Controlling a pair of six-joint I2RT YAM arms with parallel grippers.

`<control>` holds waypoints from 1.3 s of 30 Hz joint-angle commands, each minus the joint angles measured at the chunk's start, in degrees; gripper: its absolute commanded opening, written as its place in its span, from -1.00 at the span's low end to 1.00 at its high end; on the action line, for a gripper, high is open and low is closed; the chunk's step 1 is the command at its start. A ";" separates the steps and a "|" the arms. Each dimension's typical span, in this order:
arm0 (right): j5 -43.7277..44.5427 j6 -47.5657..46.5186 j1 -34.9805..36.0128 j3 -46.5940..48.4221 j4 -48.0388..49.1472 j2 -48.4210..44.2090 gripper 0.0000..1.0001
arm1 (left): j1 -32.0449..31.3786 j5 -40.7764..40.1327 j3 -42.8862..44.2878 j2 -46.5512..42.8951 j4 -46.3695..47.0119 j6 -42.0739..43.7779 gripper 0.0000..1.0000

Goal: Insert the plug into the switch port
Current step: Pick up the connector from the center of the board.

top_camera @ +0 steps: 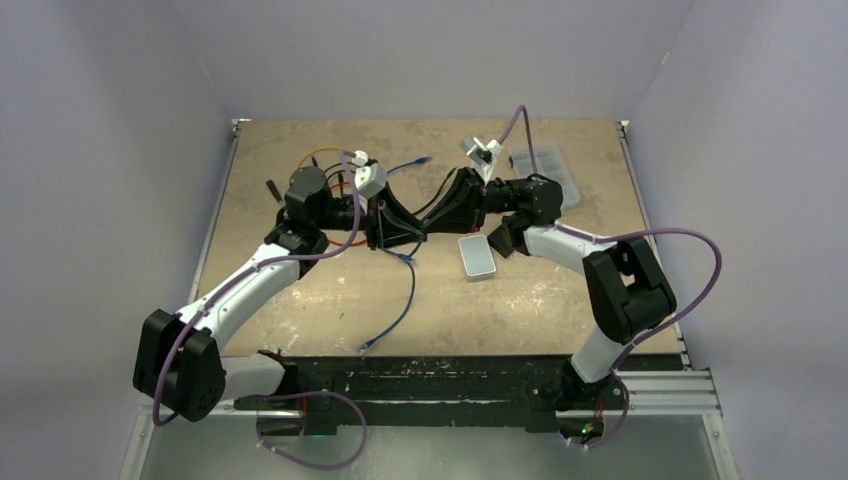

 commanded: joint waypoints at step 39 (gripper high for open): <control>45.29 -30.98 0.79 -5.80 -60.48 -28.48 0.49 | -12.24 -39.99 11.20 0.72 -44.31 31.70 -1.00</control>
